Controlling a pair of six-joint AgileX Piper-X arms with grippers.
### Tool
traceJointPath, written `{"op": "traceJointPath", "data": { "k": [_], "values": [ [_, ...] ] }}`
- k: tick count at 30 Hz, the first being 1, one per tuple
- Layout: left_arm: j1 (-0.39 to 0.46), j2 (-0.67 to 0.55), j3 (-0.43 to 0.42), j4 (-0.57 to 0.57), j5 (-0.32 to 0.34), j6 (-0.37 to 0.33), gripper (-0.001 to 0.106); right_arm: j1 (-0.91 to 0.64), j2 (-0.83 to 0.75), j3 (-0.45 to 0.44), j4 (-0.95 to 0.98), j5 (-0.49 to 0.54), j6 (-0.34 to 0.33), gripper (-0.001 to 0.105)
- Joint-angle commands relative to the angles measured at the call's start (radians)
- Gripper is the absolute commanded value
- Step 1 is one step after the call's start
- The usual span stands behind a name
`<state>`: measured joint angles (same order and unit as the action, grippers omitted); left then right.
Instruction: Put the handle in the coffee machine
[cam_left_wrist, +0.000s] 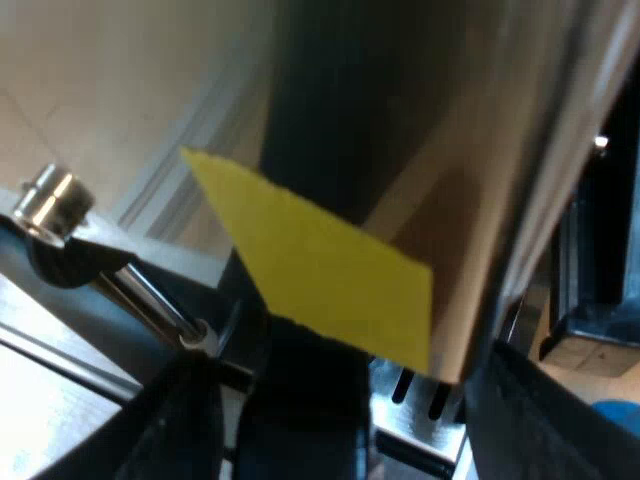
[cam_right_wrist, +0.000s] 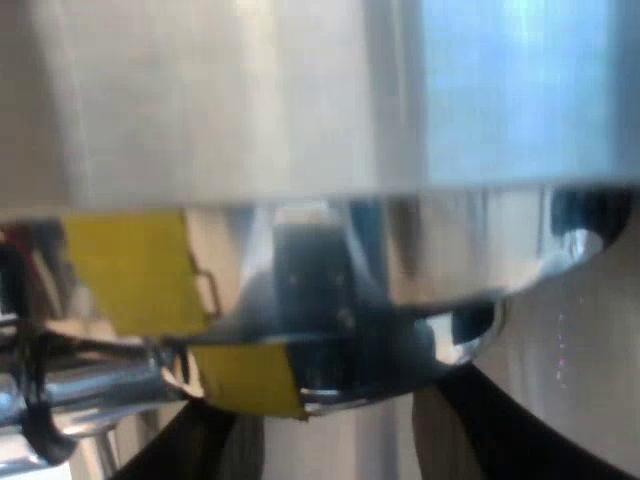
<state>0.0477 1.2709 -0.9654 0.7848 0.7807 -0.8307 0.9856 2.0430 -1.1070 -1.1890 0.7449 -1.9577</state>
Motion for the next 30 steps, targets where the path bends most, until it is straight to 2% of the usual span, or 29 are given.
{"op": "traceJointPath", "data": {
  "k": [1,6,9,10,14,18,19,22,23,24,25,26,30],
  "values": [
    [-0.001,-0.010,-0.015,0.022,-0.002,0.000,0.056,-0.004,-0.024,-0.010,-0.087,-0.020,-0.007,0.037],
    [0.038,-0.010,-0.044,0.059,0.005,0.000,0.056,-0.004,-0.024,-0.010,-0.087,-0.033,-0.007,0.037],
    [0.086,-0.010,-0.066,0.077,0.050,0.000,0.056,-0.004,-0.024,-0.010,-0.092,-0.033,-0.007,0.037],
    [0.118,-0.010,-0.078,0.078,0.089,0.000,0.056,-0.004,-0.024,-0.010,-0.094,-0.033,-0.007,0.037],
    [0.193,-0.010,-0.105,0.072,0.168,-0.003,0.056,-0.004,-0.024,-0.010,-0.093,-0.033,-0.007,0.037],
    [0.203,-0.007,-0.105,0.042,0.126,-0.003,0.054,-0.004,-0.024,-0.010,-0.093,-0.033,-0.007,0.037],
    [0.196,-0.007,-0.105,0.028,0.108,-0.003,0.051,-0.004,-0.024,-0.010,-0.093,-0.033,-0.007,0.037],
    [0.190,-0.007,-0.105,-0.014,0.067,-0.008,0.031,-0.004,-0.024,-0.010,-0.093,-0.033,-0.007,0.037],
    [0.184,-0.007,-0.105,-0.048,0.033,-0.036,0.012,-0.004,-0.024,-0.010,-0.093,-0.033,-0.007,0.037],
    [0.181,-0.007,-0.105,-0.057,0.012,-0.042,0.005,-0.004,-0.024,-0.010,-0.093,-0.033,-0.007,0.037],
    [0.178,-0.007,-0.105,-0.070,-0.020,-0.047,0.001,-0.004,-0.024,-0.010,-0.093,-0.033,-0.007,0.037],
    [0.176,-0.005,-0.105,-0.076,-0.034,-0.047,0.001,-0.004,-0.024,-0.010,-0.093,-0.033,-0.007,0.037],
    [0.176,0.013,-0.105,-0.080,-0.045,-0.049,0.001,-0.004,-0.024,-0.010,-0.093,-0.033,-0.007,0.037]
  ]
}}
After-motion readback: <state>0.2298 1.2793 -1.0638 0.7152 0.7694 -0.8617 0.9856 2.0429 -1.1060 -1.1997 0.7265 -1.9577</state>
